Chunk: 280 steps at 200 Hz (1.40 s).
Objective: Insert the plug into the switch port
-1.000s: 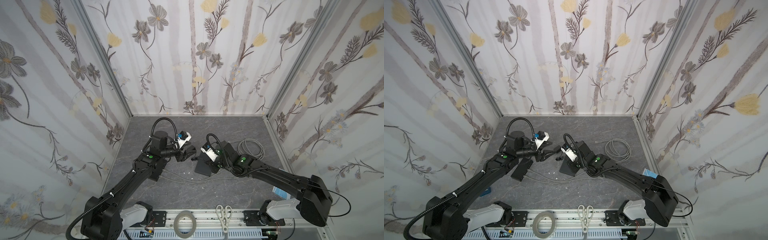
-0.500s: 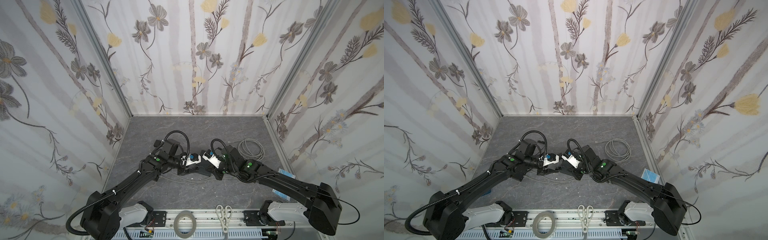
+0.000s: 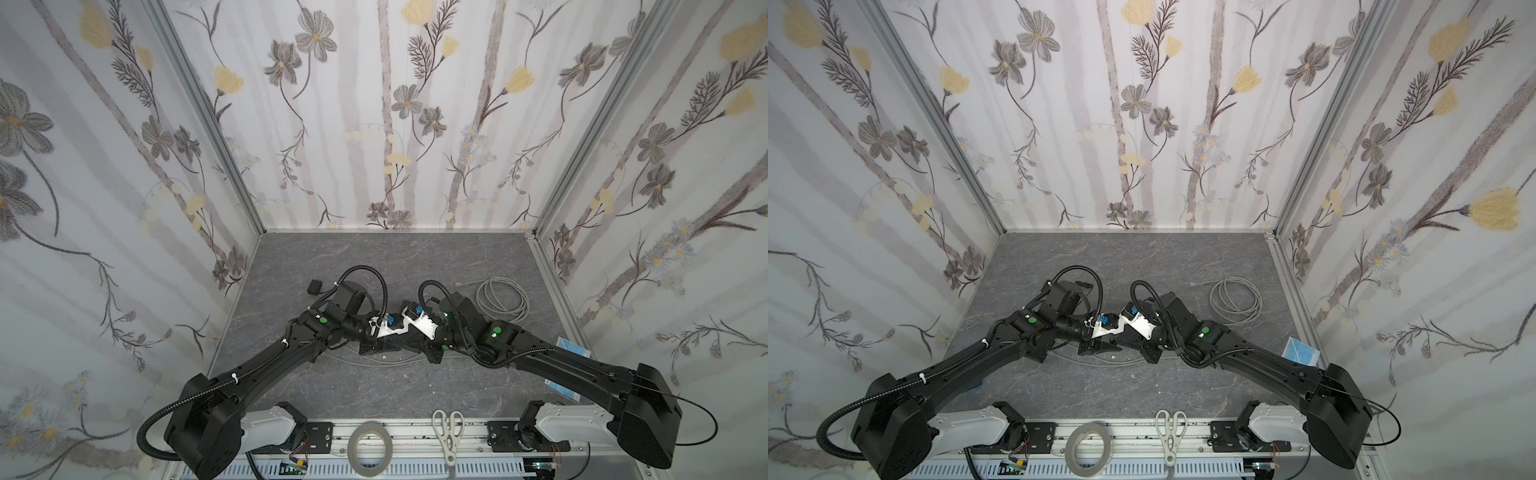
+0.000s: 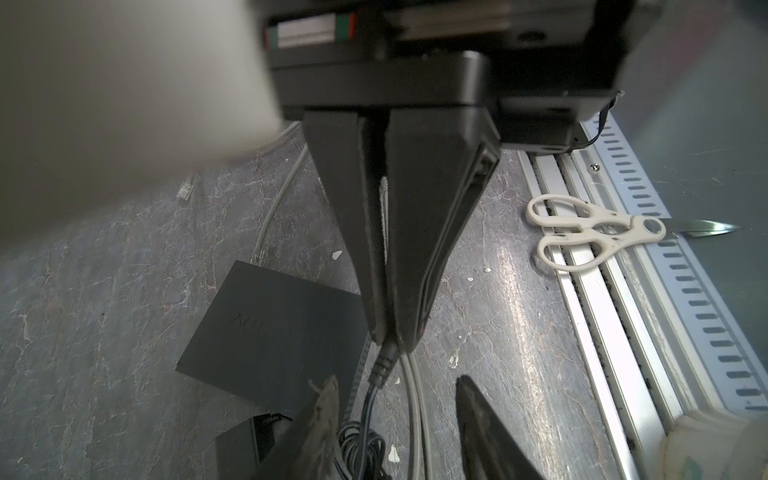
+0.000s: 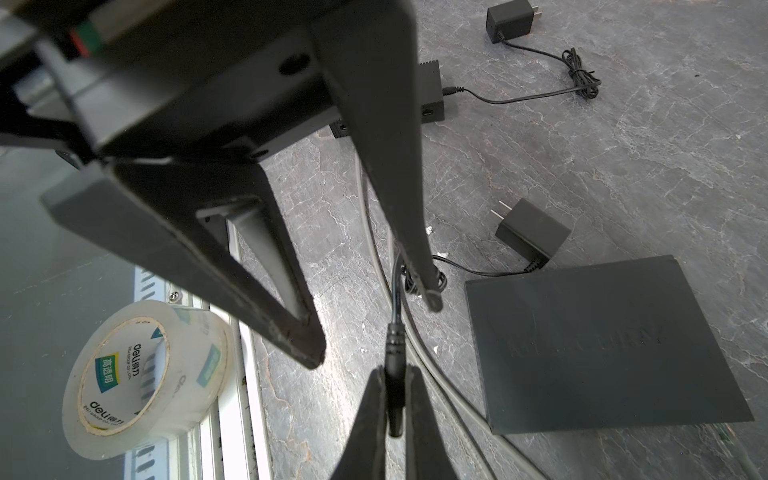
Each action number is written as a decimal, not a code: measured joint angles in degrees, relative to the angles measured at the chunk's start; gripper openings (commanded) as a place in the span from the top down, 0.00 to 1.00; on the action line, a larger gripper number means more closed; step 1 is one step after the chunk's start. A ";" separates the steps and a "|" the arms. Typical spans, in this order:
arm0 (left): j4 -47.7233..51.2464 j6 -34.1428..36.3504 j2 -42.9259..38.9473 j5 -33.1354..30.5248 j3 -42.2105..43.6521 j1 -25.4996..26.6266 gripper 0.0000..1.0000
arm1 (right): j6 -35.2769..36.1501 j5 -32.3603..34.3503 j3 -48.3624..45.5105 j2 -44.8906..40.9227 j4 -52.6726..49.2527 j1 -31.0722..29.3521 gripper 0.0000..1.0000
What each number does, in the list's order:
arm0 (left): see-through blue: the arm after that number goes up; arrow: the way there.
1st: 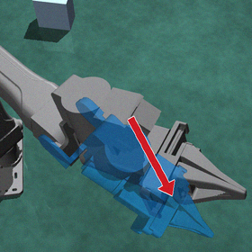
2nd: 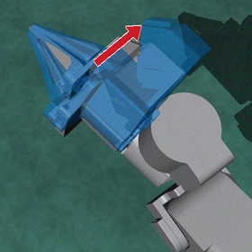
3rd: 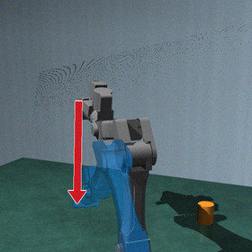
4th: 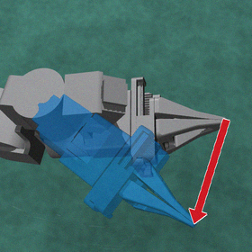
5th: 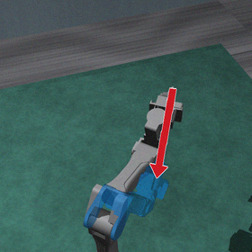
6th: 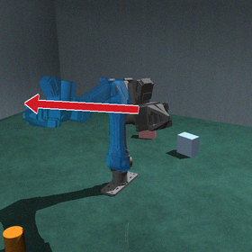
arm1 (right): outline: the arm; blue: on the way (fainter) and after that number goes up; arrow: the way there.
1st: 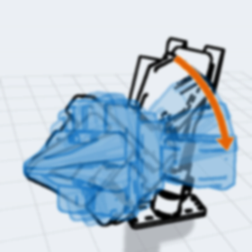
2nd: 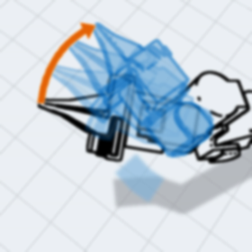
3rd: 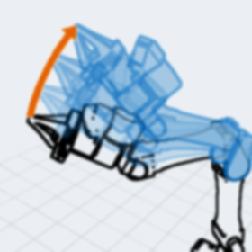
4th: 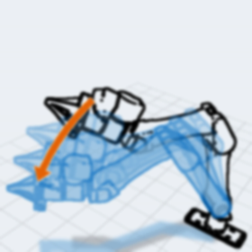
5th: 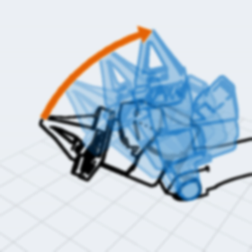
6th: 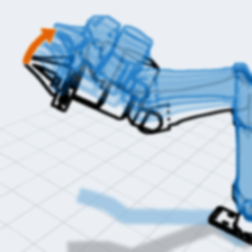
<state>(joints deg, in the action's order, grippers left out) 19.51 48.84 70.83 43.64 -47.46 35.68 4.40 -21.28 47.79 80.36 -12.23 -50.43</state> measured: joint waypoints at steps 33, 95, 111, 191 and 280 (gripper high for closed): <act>1.03 0.46 0.79 0.55 -0.96 0.24 0.67 | -0.50 0.00 0.20 0.09 0.00 -0.13 1.00; 3.15 4.13 3.23 1.16 -3.34 0.35 0.93 | -2.45 -0.92 0.31 -0.15 -0.87 -0.13 1.00; 4.31 4.96 3.82 1.40 -4.07 0.39 1.00 | -2.51 -0.87 0.20 -0.55 -1.05 -0.13 1.00; 7.15 6.88 4.50 2.43 -5.57 0.42 1.00 | -2.89 -1.25 -0.13 -2.03 -1.62 -0.13 0.78; 9.35 3.67 4.17 -0.13 -5.57 0.42 1.00 | -1.36 -4.59 -5.99 -7.65 6.01 2.05 0.77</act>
<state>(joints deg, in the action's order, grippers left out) 28.86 52.51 75.00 43.51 -53.04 36.10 3.05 -25.87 41.80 72.71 -6.22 -48.38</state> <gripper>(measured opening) 0.052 0.218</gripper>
